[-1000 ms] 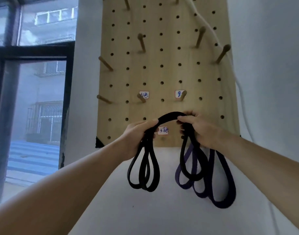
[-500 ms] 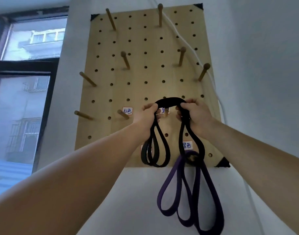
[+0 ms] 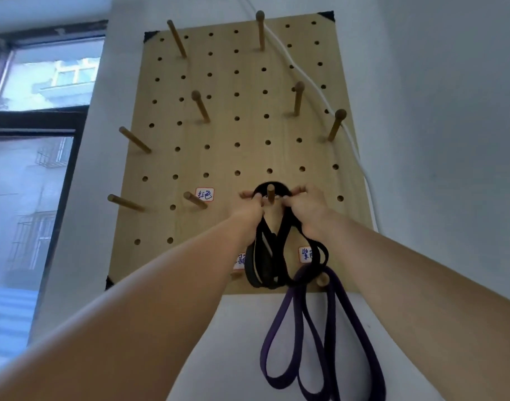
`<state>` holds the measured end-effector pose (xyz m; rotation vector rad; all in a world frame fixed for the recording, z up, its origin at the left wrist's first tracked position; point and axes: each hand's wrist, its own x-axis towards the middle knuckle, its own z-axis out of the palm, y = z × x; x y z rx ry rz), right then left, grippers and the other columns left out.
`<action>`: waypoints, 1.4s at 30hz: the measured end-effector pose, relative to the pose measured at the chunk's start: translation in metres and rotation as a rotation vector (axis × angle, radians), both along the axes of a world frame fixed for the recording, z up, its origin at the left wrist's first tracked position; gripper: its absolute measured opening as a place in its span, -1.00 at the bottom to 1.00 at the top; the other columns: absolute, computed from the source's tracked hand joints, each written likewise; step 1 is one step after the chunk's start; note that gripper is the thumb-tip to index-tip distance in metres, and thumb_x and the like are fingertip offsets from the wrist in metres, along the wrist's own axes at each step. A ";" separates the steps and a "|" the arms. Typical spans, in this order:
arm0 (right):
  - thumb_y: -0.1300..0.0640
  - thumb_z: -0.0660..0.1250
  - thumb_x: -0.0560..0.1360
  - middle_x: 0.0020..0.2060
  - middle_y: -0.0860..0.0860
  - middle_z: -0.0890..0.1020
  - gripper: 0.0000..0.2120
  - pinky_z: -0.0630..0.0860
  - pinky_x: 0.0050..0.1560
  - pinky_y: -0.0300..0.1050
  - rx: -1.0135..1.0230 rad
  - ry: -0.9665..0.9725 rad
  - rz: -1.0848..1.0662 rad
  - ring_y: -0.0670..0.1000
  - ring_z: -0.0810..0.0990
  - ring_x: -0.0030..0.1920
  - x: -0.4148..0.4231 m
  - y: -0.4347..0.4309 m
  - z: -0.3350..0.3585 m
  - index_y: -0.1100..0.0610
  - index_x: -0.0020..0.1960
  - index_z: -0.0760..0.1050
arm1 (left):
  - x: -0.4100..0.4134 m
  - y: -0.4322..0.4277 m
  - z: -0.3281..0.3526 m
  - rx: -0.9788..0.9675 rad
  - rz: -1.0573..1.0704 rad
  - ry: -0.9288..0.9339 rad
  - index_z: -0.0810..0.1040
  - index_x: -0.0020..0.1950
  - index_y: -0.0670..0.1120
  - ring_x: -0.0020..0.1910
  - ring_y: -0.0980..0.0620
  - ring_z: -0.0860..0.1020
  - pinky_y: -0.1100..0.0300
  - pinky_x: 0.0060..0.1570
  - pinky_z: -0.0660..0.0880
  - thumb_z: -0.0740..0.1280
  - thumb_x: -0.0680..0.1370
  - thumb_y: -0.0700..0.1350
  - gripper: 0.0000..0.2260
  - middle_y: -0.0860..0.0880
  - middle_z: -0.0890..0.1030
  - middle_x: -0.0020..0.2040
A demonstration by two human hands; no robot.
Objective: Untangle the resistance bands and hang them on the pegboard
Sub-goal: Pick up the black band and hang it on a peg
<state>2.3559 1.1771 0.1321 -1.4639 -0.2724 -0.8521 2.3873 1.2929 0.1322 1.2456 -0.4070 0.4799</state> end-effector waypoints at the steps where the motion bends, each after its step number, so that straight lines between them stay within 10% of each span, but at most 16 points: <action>1: 0.33 0.38 0.54 -0.01 0.13 0.61 -0.84 0.63 0.03 0.03 -0.078 0.045 -0.023 0.10 0.62 0.02 0.000 -0.002 -0.006 0.14 0.07 0.50 | 0.005 0.000 -0.006 0.064 0.036 0.016 0.51 0.13 -0.01 0.06 -0.07 0.61 -0.05 0.24 0.56 0.30 0.65 -0.14 -0.92 -0.11 0.64 0.10; 8: 0.31 0.34 0.58 0.23 0.00 0.58 -0.54 0.52 -0.09 -0.22 -0.440 0.182 -0.009 -0.05 0.57 0.05 -0.024 -0.026 -0.019 0.04 0.44 0.46 | -0.016 0.029 -0.022 0.428 -0.005 -0.033 0.40 0.53 0.00 0.13 0.07 0.47 0.27 -0.10 0.47 0.21 0.66 -0.36 -0.52 -0.04 0.54 0.33; 16: 0.31 0.32 0.59 0.13 0.01 0.62 -0.63 0.47 0.36 -0.04 -0.756 0.136 -0.170 0.03 0.56 0.27 -0.054 -0.041 -0.034 0.14 0.37 0.54 | -0.050 0.071 -0.041 0.602 0.051 -0.047 0.56 0.35 -0.07 0.11 -0.04 0.63 0.11 0.10 0.60 0.36 0.60 -0.26 -0.68 -0.09 0.65 0.16; 22: 0.26 0.34 0.60 0.14 0.06 0.63 -0.66 0.58 -0.08 -0.19 -0.675 0.192 -0.171 0.00 0.63 0.07 -0.072 -0.056 -0.049 0.10 0.36 0.53 | -0.085 0.102 -0.071 0.732 0.035 -0.069 0.64 0.21 -0.04 -0.04 0.02 0.65 0.30 -0.17 0.58 0.42 0.59 -0.17 -0.80 -0.12 0.70 0.06; 29: 0.35 0.38 0.56 0.18 0.13 0.62 -0.65 0.68 -0.05 -0.15 -0.764 0.240 -0.065 0.04 0.67 0.05 -0.067 -0.022 -0.047 0.19 0.33 0.55 | -0.101 0.117 -0.104 0.833 0.057 -0.100 0.66 0.17 0.02 0.05 0.02 0.64 0.26 -0.05 0.55 0.40 0.59 -0.19 -0.80 0.04 0.68 0.06; 34: 0.25 0.26 0.65 0.29 0.07 0.58 -0.63 0.46 -0.34 -0.39 -1.272 0.352 -0.231 -0.14 0.51 -0.24 -0.060 -0.009 -0.056 0.09 0.45 0.46 | -0.087 0.103 -0.119 0.879 0.090 -0.173 0.61 0.33 0.02 0.16 0.12 0.58 0.18 0.19 0.52 0.41 0.59 -0.16 -0.69 0.06 0.65 0.17; 42: 0.14 0.31 0.61 -0.08 -0.11 0.58 -0.76 0.51 0.10 0.00 -1.405 0.297 -0.339 -0.01 0.57 -0.04 -0.073 -0.044 -0.064 -0.11 0.21 0.57 | -0.072 0.097 -0.147 0.924 0.222 -0.298 0.54 0.41 0.08 0.15 0.06 0.54 0.32 0.01 0.42 0.45 0.56 -0.14 -0.58 0.04 0.51 0.34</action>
